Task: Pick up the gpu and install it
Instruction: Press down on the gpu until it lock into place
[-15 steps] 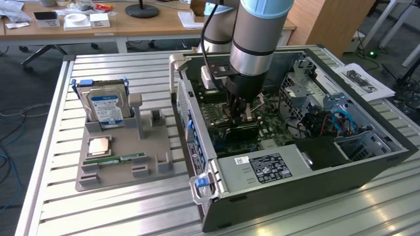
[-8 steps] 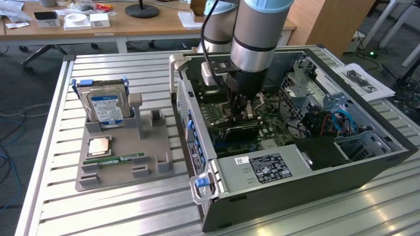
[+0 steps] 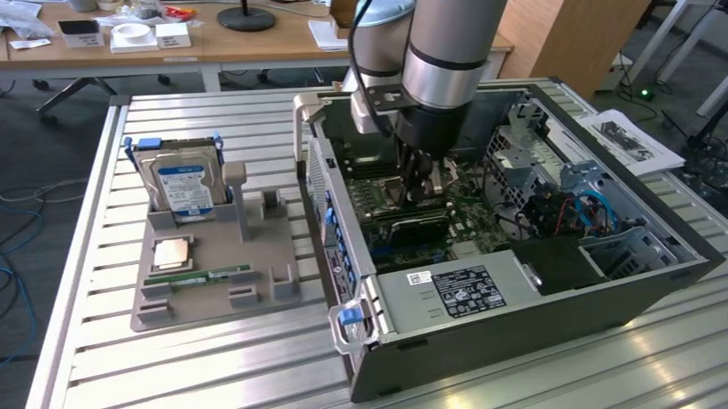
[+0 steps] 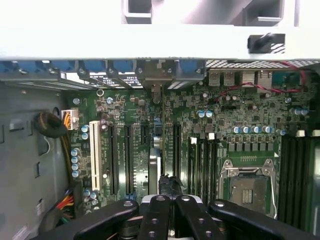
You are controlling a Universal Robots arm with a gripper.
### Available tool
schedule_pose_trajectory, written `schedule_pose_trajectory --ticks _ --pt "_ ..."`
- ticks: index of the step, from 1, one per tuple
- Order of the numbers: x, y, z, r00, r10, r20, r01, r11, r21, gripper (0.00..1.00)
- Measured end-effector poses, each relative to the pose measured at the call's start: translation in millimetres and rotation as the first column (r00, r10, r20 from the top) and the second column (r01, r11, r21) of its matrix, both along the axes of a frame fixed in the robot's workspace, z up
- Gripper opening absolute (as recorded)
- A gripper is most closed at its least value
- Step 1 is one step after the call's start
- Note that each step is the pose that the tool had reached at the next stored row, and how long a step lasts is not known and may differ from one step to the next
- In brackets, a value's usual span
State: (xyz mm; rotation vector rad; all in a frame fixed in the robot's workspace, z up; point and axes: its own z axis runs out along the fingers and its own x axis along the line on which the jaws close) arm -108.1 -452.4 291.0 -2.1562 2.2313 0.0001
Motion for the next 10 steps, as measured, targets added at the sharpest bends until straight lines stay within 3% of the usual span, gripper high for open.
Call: schedule_pose_trajectory --ticks 5,10 --pt "0.1 0.0 10.3 1.0000 0.000 0.0012 0.000 1.0000 0.0000 0.11" --pt "0.0 0.0 11.3 1.0000 0.000 0.0018 0.000 1.0000 0.0002 0.11"
